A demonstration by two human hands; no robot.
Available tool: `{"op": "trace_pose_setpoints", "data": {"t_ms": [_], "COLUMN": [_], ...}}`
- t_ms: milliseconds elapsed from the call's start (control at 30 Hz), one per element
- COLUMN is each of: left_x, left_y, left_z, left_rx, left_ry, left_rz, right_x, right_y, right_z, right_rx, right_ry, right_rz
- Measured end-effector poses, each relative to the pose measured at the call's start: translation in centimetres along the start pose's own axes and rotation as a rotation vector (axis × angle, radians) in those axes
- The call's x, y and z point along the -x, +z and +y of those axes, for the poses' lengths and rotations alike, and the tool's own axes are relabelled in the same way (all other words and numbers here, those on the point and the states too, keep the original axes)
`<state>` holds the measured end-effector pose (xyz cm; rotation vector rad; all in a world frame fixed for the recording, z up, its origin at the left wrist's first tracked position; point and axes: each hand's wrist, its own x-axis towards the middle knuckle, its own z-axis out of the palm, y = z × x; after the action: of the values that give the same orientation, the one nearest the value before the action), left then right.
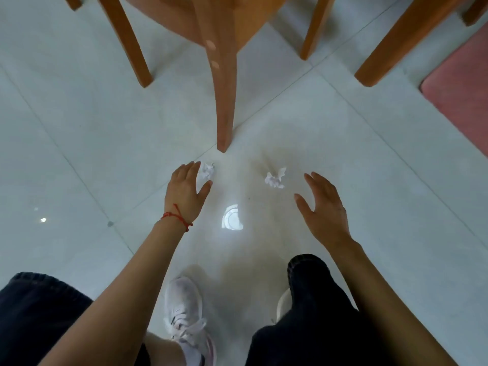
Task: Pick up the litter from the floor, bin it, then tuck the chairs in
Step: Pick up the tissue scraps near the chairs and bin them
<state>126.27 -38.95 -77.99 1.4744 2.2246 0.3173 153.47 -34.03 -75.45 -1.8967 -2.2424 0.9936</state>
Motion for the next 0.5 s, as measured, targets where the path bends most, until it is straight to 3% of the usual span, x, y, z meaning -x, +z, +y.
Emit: {"op": "trace_pose_setpoints", "data": {"t_ms": [233, 500], "left_x": [-5.1, -9.3], "left_y": [7.4, 11.0], "left_z": [-4.9, -6.0], "left_rx": [0.075, 0.015], "left_ry": [-0.042, -0.035], "left_rz": [0.003, -0.122], "right_x": [-4.9, -6.6], "right_y": [6.9, 9.6], "right_z": [2.9, 4.1], "right_rx": [-0.028, -0.031], "right_ry": [-0.082, -0.112], "right_rz": [0.058, 0.112]}}
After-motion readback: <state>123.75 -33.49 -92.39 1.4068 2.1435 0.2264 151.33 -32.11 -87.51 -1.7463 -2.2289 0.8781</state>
